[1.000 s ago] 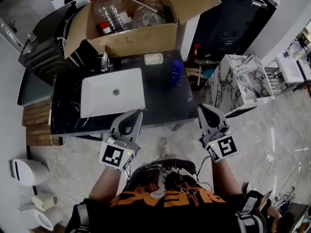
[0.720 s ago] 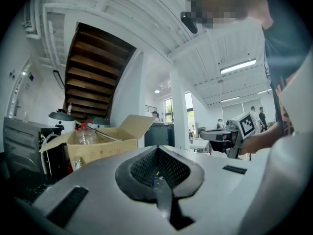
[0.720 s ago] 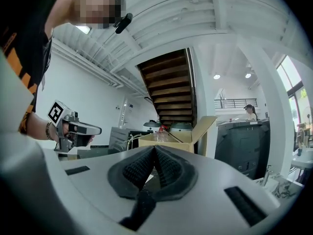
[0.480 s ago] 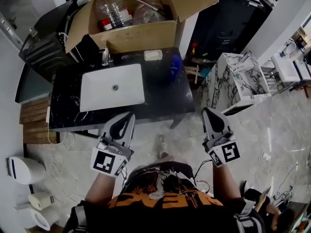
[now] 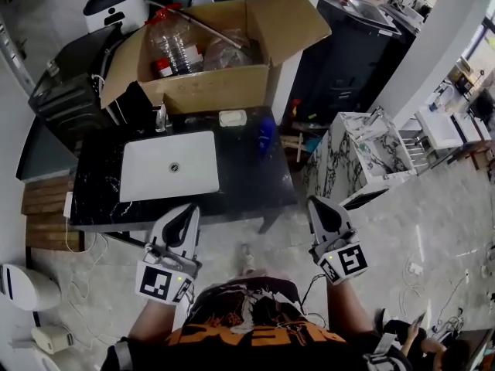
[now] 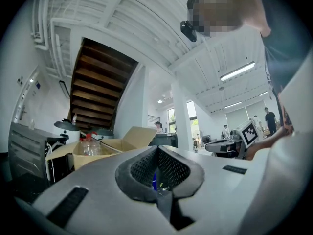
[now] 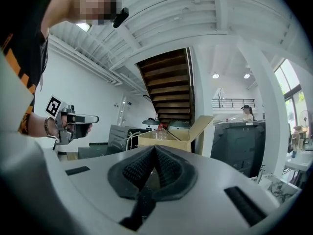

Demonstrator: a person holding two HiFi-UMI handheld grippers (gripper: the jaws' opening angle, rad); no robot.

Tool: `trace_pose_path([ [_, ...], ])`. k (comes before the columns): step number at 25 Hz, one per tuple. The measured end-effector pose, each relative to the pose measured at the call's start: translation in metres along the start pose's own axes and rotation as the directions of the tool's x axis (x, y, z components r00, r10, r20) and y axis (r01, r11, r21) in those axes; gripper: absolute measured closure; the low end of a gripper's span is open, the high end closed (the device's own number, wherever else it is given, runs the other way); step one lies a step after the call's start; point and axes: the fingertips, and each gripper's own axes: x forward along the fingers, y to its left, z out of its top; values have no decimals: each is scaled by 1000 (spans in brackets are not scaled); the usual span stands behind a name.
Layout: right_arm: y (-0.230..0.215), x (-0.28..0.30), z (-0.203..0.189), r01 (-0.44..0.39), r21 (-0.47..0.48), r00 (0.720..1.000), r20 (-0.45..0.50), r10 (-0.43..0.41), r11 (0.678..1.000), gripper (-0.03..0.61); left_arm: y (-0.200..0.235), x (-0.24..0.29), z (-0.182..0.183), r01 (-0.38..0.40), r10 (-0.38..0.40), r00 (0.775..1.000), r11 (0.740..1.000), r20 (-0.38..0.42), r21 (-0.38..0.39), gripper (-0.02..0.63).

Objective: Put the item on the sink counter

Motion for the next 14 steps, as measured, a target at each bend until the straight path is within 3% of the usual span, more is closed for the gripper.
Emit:
trace_pose_path([
  [14,-27,-12,3,73,-26,997,-36,-74,997,566,1,26,-5,50,-50,999,999,-17,-12,595],
])
